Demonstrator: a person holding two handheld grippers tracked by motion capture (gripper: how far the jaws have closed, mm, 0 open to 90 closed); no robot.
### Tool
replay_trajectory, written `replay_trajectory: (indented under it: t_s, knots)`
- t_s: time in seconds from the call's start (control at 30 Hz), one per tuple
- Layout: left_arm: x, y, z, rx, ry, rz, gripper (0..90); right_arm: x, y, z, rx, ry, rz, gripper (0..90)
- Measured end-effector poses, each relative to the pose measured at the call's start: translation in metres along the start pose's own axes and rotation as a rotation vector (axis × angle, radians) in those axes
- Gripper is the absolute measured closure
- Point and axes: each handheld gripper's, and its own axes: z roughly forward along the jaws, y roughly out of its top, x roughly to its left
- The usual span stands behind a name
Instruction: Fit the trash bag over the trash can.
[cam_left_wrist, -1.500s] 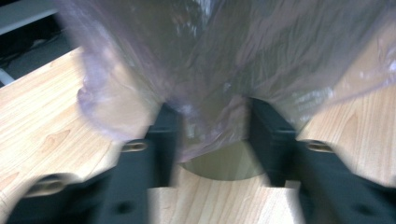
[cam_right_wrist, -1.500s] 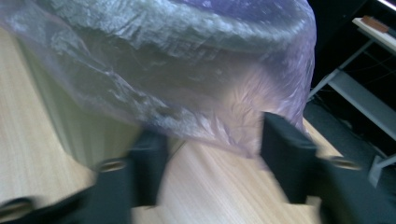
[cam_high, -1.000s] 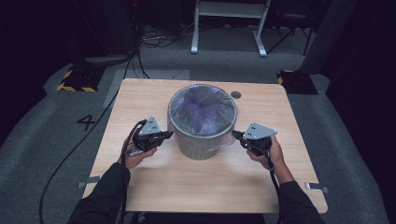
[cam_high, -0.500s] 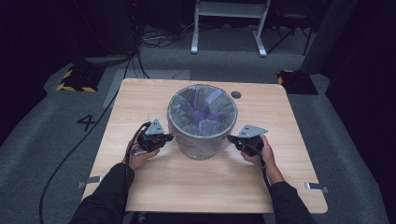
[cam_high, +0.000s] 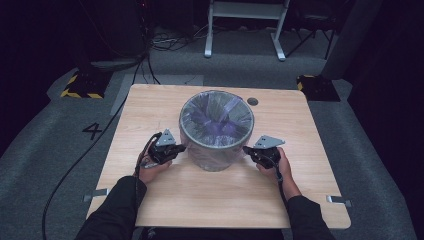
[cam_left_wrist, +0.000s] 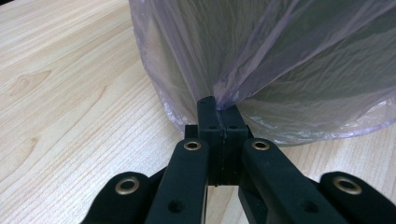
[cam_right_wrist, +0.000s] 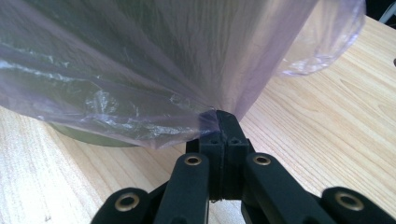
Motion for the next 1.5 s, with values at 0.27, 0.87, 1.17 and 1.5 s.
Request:
replay_trajectory:
  t_s: [0.27,0.87,1.17,1.5]
  knots:
    - [-0.010,-0.005,-0.008,0.030,0.071,0.004,54.2,-0.005,-0.007,-0.001,0.007,-0.004,0.048,77.1]
    - [-0.038,-0.031,-0.015,0.191,0.035,-0.020,15.7,-0.023,-0.028,-0.025,-0.025,0.066,0.184,20.3]
    - [-0.046,-0.044,-0.029,0.171,0.009,-0.044,16.0,-0.019,-0.024,-0.052,-0.075,0.043,0.160,20.4]
    - [-0.049,-0.051,-0.039,0.170,-0.004,-0.032,16.1,-0.012,-0.016,-0.080,-0.127,-0.019,0.132,20.5]
